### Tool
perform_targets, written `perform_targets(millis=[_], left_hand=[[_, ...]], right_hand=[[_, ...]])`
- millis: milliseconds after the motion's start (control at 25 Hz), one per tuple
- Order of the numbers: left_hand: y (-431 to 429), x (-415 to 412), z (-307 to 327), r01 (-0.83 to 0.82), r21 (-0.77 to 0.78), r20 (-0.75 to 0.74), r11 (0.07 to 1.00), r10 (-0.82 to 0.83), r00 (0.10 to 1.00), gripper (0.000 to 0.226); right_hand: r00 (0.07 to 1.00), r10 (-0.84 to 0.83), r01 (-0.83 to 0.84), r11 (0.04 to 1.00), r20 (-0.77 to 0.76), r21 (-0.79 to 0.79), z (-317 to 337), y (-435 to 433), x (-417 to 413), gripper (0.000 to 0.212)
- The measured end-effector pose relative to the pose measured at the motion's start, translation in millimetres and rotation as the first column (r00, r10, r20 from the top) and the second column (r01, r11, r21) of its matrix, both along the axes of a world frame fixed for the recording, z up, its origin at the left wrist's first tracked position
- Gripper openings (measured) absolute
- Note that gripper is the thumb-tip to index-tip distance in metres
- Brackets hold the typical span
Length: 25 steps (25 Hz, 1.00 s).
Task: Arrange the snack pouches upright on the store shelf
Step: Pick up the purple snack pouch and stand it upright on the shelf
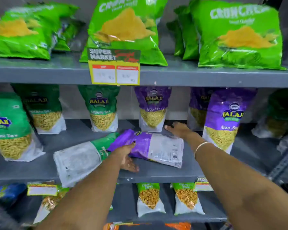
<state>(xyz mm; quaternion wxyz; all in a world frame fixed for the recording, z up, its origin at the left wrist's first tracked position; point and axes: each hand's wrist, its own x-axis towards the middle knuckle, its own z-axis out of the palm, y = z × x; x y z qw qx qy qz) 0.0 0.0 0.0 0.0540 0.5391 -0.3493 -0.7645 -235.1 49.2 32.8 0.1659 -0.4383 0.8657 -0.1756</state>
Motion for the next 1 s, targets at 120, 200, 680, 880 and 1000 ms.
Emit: perform_targets(millis=[120,200,680,880,1000], left_hand=[[-1.2,-23.4,-6.2,-0.105,0.024,-0.103,0.994,0.106,0.989,0.074],[-2.2,-30.1,-15.4,-0.180,0.072,-0.129,0.981,0.188,0.974,0.062],[-12.4,-30.6,62.4,-0.054,-0.237,-0.114,0.970,0.028,0.993,0.026],[-31.9,-47.2,89.1,0.000,-0.559,-0.120,0.829,-0.081,0.989,0.034],[-37.3,-60.0,84.2,0.009,-0.690,-0.130,0.724,-0.136,0.982,0.023]], right_hand=[[0.989,0.101,-0.120,0.975,0.107,0.188,-4.8,-7.3,-19.5,0.057],[0.982,0.122,-0.157,0.954,0.146,0.256,-6.3,-10.8,-20.6,0.053],[0.850,0.090,-0.248,0.937,0.519,0.245,20.8,8.9,-15.8,0.053],[0.806,0.163,-0.116,0.986,0.569,-0.119,8.3,19.4,4.3,0.050],[0.856,0.101,0.072,0.948,0.506,-0.311,-23.1,14.3,4.5,0.064]])
